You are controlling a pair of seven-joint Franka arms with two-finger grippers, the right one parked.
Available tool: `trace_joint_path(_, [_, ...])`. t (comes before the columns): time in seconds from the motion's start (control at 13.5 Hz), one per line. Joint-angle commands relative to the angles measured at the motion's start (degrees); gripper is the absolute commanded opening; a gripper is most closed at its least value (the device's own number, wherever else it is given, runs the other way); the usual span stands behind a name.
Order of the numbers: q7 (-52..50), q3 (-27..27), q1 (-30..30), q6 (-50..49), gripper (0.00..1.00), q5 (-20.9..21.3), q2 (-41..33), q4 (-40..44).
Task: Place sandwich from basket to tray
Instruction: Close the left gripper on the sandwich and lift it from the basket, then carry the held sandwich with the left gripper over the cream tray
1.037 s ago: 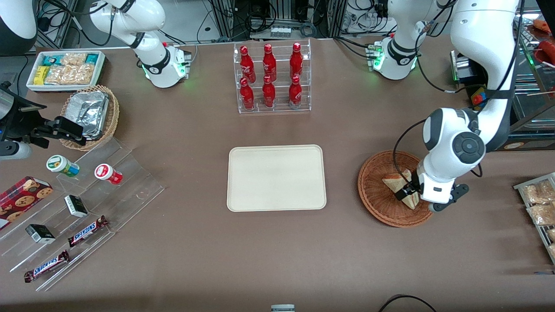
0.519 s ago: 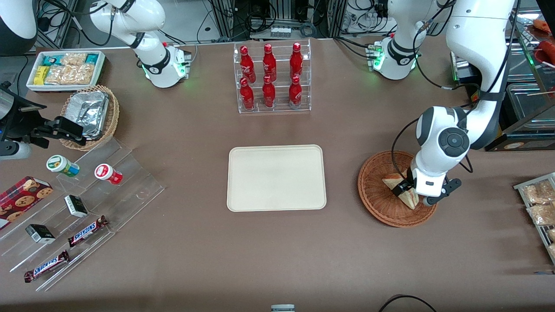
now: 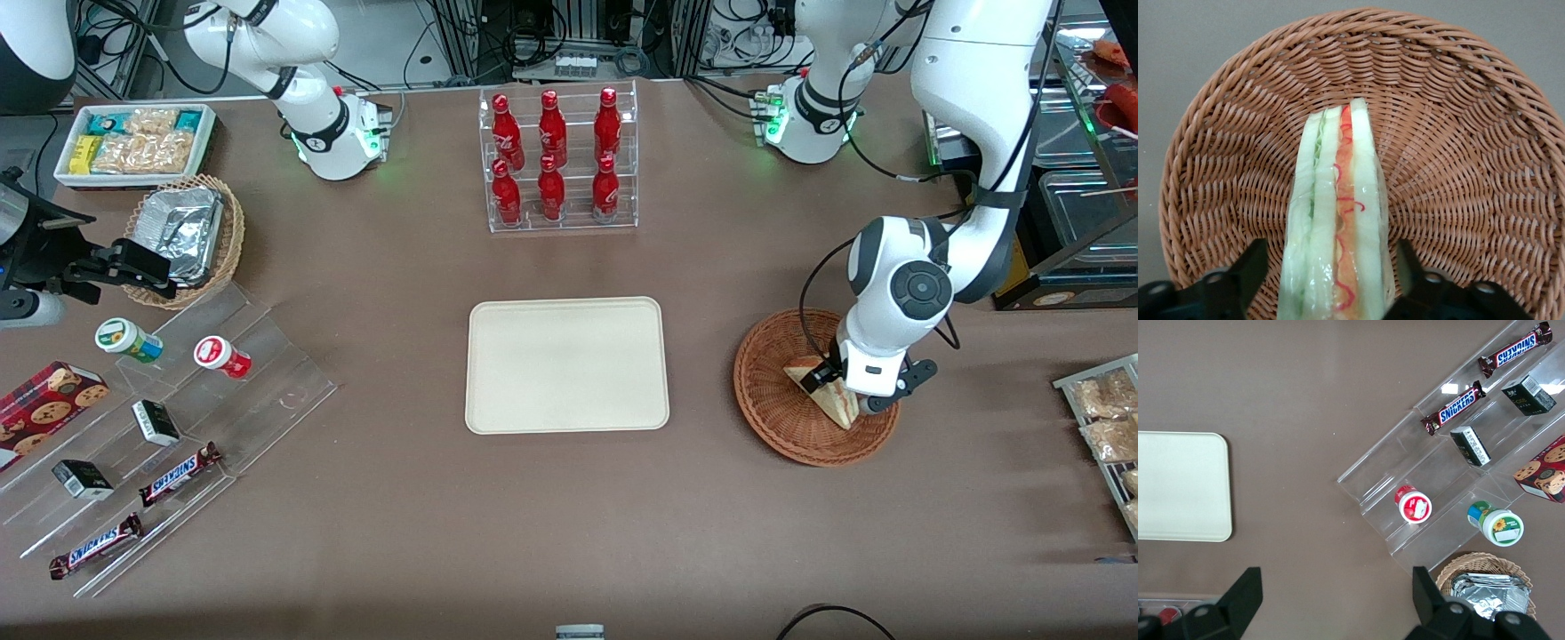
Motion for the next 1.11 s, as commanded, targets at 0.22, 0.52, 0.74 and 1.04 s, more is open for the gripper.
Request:
trace_joint_path(0.22, [-0.8, -0.6, -0.7, -9.6, 0.00, 1.1, -2.3, 4.8])
trace_joint_path(0.52, [-0.7, -2.7, -2.1, -27.4, 0.00, 1.0, -1.9, 20.9])
trace_joint_path(0.74, [-1.0, -4.1, -5.6, -32.8, 0.00, 0.2, -0.8, 29.3])
trace_joint_path(1.04, [0.6, -6.2, -11.1, -32.1, 0.00, -1.3, 7.3, 38.5])
